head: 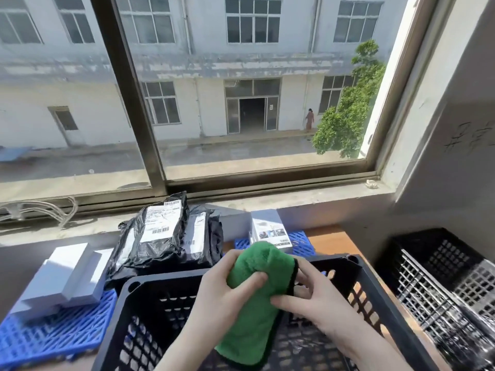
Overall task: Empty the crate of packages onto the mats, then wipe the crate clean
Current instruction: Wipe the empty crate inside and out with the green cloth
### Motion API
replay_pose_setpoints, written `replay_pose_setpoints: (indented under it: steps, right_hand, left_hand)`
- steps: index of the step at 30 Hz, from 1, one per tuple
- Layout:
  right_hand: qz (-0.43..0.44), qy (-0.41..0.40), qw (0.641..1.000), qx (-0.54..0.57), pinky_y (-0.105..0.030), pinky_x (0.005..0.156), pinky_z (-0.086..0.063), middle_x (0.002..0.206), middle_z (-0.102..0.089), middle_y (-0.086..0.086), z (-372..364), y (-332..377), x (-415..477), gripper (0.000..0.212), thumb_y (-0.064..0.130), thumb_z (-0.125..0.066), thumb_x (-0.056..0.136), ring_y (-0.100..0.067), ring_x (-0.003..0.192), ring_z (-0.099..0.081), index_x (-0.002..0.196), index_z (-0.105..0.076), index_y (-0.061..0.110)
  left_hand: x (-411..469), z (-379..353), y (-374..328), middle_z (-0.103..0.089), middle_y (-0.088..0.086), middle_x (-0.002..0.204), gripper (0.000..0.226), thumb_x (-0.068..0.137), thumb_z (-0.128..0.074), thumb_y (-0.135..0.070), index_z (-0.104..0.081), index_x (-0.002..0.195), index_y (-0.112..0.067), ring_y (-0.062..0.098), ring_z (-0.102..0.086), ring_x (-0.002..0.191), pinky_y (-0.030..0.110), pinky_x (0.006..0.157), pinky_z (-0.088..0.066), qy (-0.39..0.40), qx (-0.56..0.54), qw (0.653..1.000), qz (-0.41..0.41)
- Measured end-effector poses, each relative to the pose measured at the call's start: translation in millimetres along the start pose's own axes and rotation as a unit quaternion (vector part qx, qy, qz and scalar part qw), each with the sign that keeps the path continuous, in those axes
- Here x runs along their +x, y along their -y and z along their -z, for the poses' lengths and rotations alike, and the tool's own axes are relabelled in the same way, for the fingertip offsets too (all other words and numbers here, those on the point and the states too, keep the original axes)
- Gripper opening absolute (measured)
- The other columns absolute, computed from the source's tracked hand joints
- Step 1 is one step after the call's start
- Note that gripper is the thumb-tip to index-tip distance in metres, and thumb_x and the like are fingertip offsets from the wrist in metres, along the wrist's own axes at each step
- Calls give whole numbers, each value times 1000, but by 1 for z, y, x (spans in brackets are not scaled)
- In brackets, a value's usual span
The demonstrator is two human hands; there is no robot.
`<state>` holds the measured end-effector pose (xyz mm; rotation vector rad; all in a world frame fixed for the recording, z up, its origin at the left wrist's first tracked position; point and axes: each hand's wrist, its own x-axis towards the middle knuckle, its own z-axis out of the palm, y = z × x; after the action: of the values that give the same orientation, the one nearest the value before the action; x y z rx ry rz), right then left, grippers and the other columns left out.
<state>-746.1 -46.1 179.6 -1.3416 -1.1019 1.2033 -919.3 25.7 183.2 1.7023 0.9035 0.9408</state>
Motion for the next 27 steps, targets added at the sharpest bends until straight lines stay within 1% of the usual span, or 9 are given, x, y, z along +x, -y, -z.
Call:
replay_pose_setpoints:
  steps: [3, 7, 12, 14, 16, 19, 22, 24, 27]
  right_hand:
    - [-1, 34, 999, -20, -38, 94, -52, 108, -71, -3, 13, 0, 12, 45, 5, -75, 79, -21, 100, -68, 117, -64, 27]
    - [-9, 55, 997, 43, -38, 89, -53, 102, -73, -7, 24, 2, 22, 23, 10, -66, 87, -22, 100, -68, 108, -69, 19]
    - [-44, 56, 990, 120, -51, 95, -50, 103, -73, -8, 18, -4, 28, 20, 16, -63, 88, -25, 99, -69, 106, -69, 11]
    - [-61, 55, 983, 162, -51, 97, -49, 104, -72, -11, 8, -4, 28, 21, 15, -61, 89, -26, 100, -68, 108, -68, 6]
    - [-82, 73, 974, 200, -51, 98, -48, 106, -72, -12, -3, -5, 27, 23, 17, -60, 90, -28, 102, -68, 108, -66, 4]
    - [-109, 121, 961, 224, -52, 100, -46, 106, -71, -15, -25, -8, 21, 32, 24, -62, 84, -30, 103, -67, 106, -67, 1]
    - [-118, 183, 968, 122, -50, 104, -42, 107, -72, -9, -46, -20, 12, 45, 42, -75, 71, -26, 107, -65, 101, -73, 9]
    - [-115, 240, 963, 47, -47, 105, -40, 109, -71, -3, -57, -31, 7, 52, 49, -78, 61, -20, 109, -64, 100, -74, 16]
    - [-107, 319, 942, -4, -42, 104, -42, 113, -70, -1, -64, -39, 6, 45, 47, -74, 63, -18, 112, -63, 102, -75, 24]
  left_hand:
    - [-1, -10, -5, -73, -10, 88, 17, 83, -76, -25, -68, 98, -29, 7, -68, 83, 22, 72, -55, -67, 11, 997, 24]
    - [-11, -28, -7, -68, -14, 92, 30, 77, -73, -48, -63, 103, -37, -1, -64, 87, 15, 70, -51, -202, 20, 977, 69]
    - [-43, -45, -8, -54, -13, 101, 31, 84, -70, -39, -56, 111, -39, -4, -52, 93, 16, 76, -43, -376, 155, 907, 107]
    - [-59, -48, -11, -57, -9, 93, 26, 86, -67, -40, -56, 109, -38, -2, -54, 85, 12, 70, -43, -393, 164, 894, 141]
    - [-73, -48, -11, -64, -8, 87, 25, 87, -60, -49, -55, 110, -41, 0, -62, 77, 13, 70, -47, -373, 124, 899, 192]
    - [-87, -47, -10, -69, -8, 94, 21, 86, -55, -54, -51, 106, -49, 8, -71, 82, 34, 80, -57, -357, 15, 906, 229]
    - [-94, -40, -10, -70, 0, 103, 30, 84, -66, -46, -56, 111, -38, 14, -71, 91, 34, 78, -59, -378, -151, 891, 201]
    - [-102, -31, -4, -71, -3, 104, 48, 71, -77, -53, -58, 113, -39, 13, -69, 97, 39, 86, -57, -407, -163, 880, 184]
    - [-119, -19, 3, -70, -8, 105, 50, 70, -82, -41, -58, 113, -43, 8, -66, 99, 34, 87, -54, -448, -125, 868, 173]
